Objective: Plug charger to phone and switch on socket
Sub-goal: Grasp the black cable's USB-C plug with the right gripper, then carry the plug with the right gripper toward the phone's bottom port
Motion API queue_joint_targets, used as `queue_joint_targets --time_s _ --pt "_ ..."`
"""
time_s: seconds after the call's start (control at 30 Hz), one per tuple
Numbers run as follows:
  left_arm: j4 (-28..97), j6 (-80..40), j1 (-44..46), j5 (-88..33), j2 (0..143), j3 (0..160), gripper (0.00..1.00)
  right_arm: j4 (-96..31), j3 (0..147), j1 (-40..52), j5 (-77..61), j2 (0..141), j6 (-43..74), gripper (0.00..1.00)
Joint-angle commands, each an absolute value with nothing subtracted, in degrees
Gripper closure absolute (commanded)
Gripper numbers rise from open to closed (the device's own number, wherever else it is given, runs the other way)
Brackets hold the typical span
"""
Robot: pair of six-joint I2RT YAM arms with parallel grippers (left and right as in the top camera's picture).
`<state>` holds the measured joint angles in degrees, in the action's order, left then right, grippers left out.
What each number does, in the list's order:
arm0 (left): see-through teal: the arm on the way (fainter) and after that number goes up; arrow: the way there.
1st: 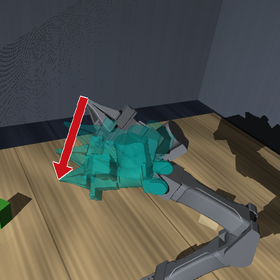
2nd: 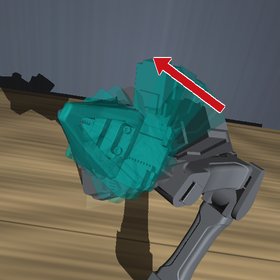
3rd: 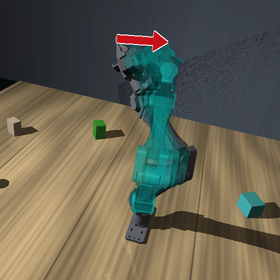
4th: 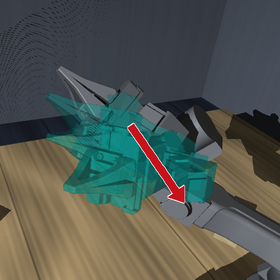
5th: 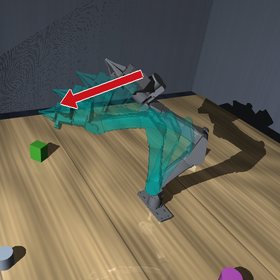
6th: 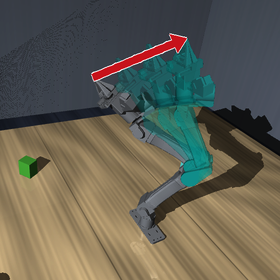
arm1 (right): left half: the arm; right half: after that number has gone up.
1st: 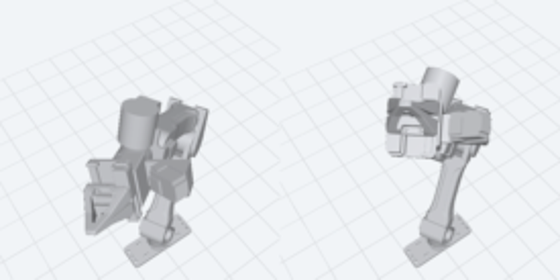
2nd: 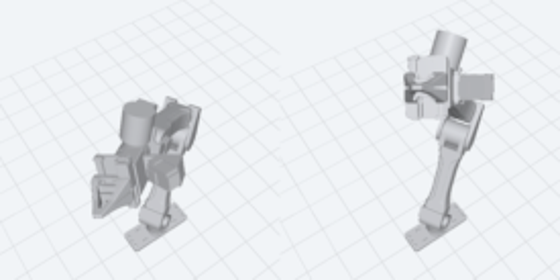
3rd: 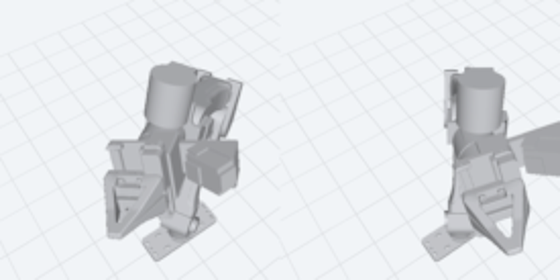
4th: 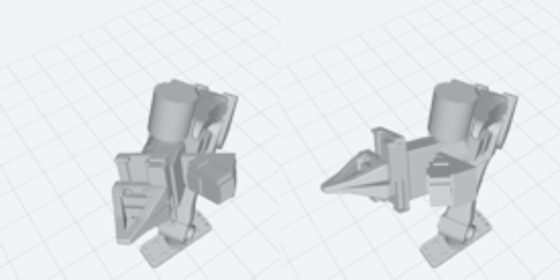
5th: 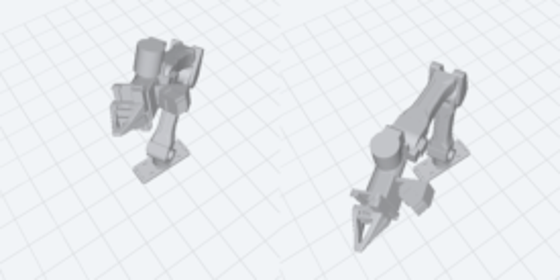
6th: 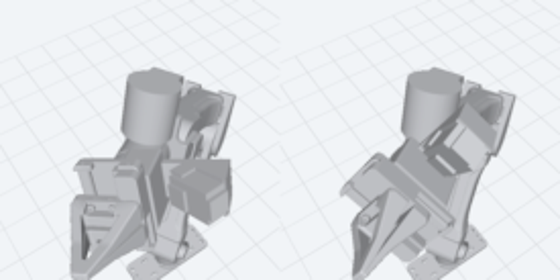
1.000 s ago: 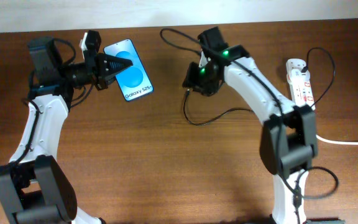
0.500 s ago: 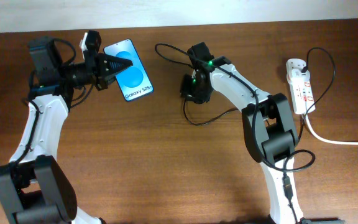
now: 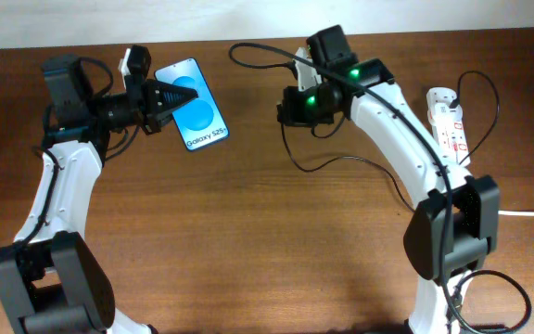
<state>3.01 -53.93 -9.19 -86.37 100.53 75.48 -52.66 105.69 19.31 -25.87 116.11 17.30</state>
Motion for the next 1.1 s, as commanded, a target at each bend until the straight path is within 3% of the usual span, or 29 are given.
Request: queue_joint_targets --time_s 0.0,0.17,0.5,0.67,0.77,0.97,1.07 --pt "2.6 -53.0 -9.2 -87.7 100.4 75.8 1.00 -54.2 106.5 17.9 -32.0 111.8 14.7 0.96" --pt "2.2 -52.6 -9.2 -87.7 100.4 75.8 1.00 -62.5 106.5 13.9 -39.9 103.2 7.4 0.96" --pt "2.2 -47.6 -3.0 -88.5 100.4 75.8 1.00 -73.9 101.0 11.2 -40.1 87.0 2.6 0.95" --pt "2.2 -42.1 1.5 -88.4 100.4 75.8 1.00 -57.3 76.0 11.2 -43.5 68.6 8.0 0.95" --pt "2.3 -41.0 2.8 -87.2 100.4 75.8 1.00 -46.9 63.4 11.3 -53.6 67.7 10.4 0.96" --pt "7.3 -41.1 3.5 -83.4 100.4 75.8 1.00 -36.8 58.7 16.2 -55.5 73.5 13.4 0.96" --pt "12.0 -41.1 3.6 -81.2 100.4 75.8 1.00 -28.3 58.7 20.6 -55.5 75.5 21.7 0.96"
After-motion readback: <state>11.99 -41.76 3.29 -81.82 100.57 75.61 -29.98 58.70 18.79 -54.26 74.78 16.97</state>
